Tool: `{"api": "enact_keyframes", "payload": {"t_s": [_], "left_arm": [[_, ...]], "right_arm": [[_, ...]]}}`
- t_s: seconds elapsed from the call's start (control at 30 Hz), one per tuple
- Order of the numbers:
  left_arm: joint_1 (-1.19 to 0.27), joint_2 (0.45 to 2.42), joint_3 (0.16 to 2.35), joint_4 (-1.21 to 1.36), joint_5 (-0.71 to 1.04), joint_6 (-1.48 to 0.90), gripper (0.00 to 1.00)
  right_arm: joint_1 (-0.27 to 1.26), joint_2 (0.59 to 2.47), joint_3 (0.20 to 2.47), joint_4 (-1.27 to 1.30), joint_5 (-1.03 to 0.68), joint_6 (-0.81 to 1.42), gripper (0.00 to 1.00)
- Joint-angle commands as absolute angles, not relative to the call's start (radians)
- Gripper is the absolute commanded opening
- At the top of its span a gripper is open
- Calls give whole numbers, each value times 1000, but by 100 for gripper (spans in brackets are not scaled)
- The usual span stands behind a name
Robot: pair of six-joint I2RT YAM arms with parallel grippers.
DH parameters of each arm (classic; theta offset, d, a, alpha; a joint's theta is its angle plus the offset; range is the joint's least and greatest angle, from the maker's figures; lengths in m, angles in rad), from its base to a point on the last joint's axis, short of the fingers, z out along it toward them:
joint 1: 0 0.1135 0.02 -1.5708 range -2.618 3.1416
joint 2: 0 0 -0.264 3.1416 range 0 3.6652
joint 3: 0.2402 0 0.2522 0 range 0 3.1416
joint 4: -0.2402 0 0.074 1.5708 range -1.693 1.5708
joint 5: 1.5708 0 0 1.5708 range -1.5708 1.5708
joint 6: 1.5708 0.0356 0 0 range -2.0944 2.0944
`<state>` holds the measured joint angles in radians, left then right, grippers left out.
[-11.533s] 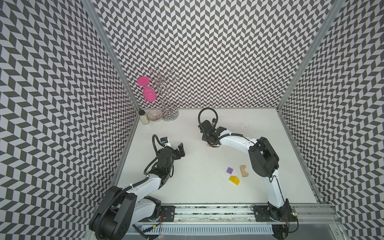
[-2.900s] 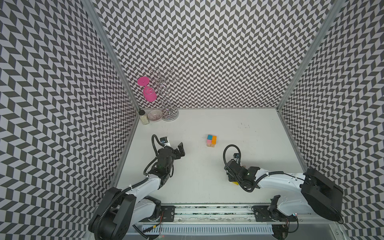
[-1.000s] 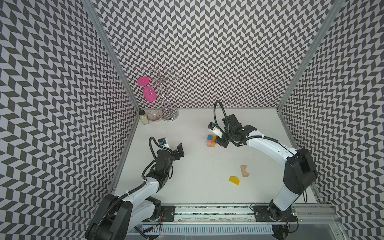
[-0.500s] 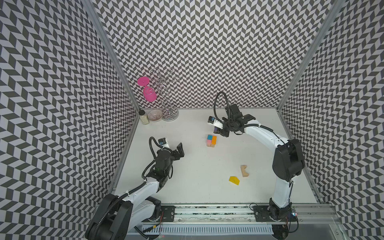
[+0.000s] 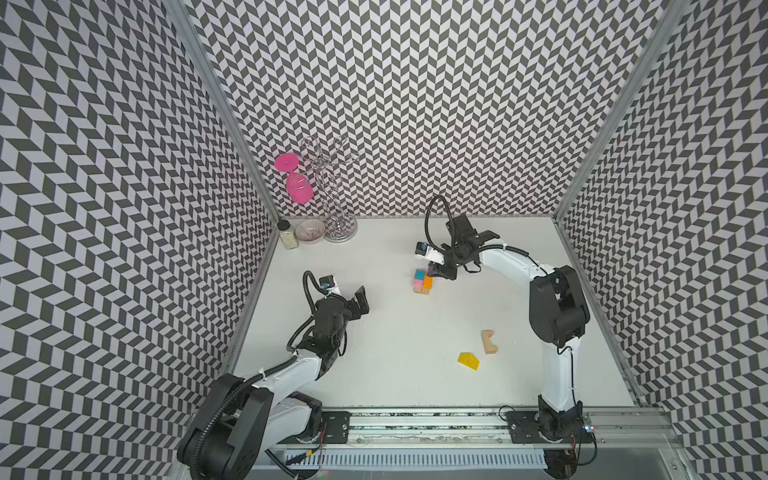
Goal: Build the wood block tower
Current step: 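Carry the purple cube to the stack beside the teal cube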
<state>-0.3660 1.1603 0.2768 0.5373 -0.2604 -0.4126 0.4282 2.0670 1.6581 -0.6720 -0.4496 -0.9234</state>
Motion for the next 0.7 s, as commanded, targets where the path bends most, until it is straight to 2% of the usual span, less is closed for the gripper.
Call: {"api": "enact_keyframes", "payload": {"t_s": [0.0, 0.67], "left_arm": [[-360, 1145, 292, 555, -273, -414, 100], [-360, 1127, 281, 553, -267, -417, 100]], "right_arm": [[426, 2049, 1651, -651, -505, -937, 2], [427, 2121, 1705, -695, -551, -933, 4]]}}
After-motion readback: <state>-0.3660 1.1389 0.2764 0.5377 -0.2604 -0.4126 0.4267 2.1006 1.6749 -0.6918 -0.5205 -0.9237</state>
